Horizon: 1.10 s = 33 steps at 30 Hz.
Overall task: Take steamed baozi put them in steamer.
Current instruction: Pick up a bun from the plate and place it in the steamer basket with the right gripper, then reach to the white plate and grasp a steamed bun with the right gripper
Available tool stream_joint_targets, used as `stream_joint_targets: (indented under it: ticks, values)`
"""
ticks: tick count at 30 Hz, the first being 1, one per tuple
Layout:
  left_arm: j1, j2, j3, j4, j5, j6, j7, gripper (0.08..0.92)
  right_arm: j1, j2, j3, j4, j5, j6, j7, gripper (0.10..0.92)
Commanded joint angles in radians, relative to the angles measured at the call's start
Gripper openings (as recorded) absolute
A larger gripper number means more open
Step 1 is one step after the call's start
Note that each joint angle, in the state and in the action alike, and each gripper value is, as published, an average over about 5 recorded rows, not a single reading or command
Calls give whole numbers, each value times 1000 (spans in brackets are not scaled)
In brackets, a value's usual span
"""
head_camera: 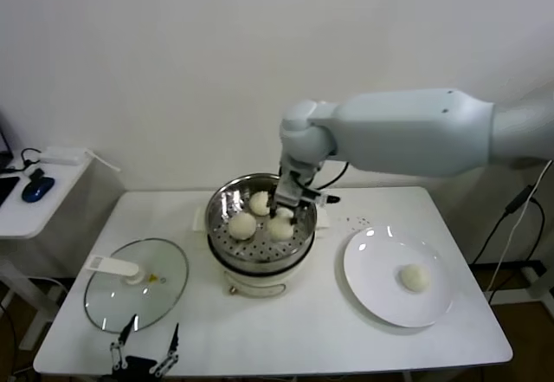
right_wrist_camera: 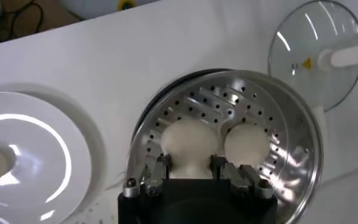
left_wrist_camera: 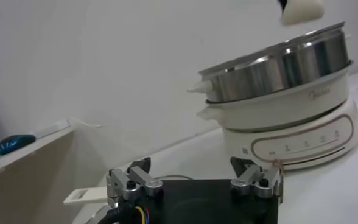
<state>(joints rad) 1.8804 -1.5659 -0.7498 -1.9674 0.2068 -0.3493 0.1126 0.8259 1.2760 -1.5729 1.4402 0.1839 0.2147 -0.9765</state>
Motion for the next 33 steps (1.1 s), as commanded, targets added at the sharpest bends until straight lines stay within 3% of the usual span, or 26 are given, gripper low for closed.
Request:
stream_joint_targets:
  ticks: [1,10,14,18,24,30,33]
  values:
    - [0,-2,-2,6,-1,0,0,823,-210,104,47,-129,-82,13,30,475]
    - [-4,-6,0,6,0,3,1,823,-226,96,62,-161,-80,11,63,481]
    - [-5,-8,1,4,4,5,2,823,-126,61,44,-152,-12,18,32,565]
    - [-3,-9,4,1,9,5,3,823,26,12,-42,-132,187,15,-30,678]
    - [2,-8,2,0,11,4,4,823,247,-138,-244,-130,402,-7,-170,811]
    - [3,-9,11,8,16,-1,3,823,313,-323,-404,-81,486,-167,-148,822]
    - [2,-10,13,10,13,-5,1,823,278,-420,-449,-56,461,-257,-107,823]
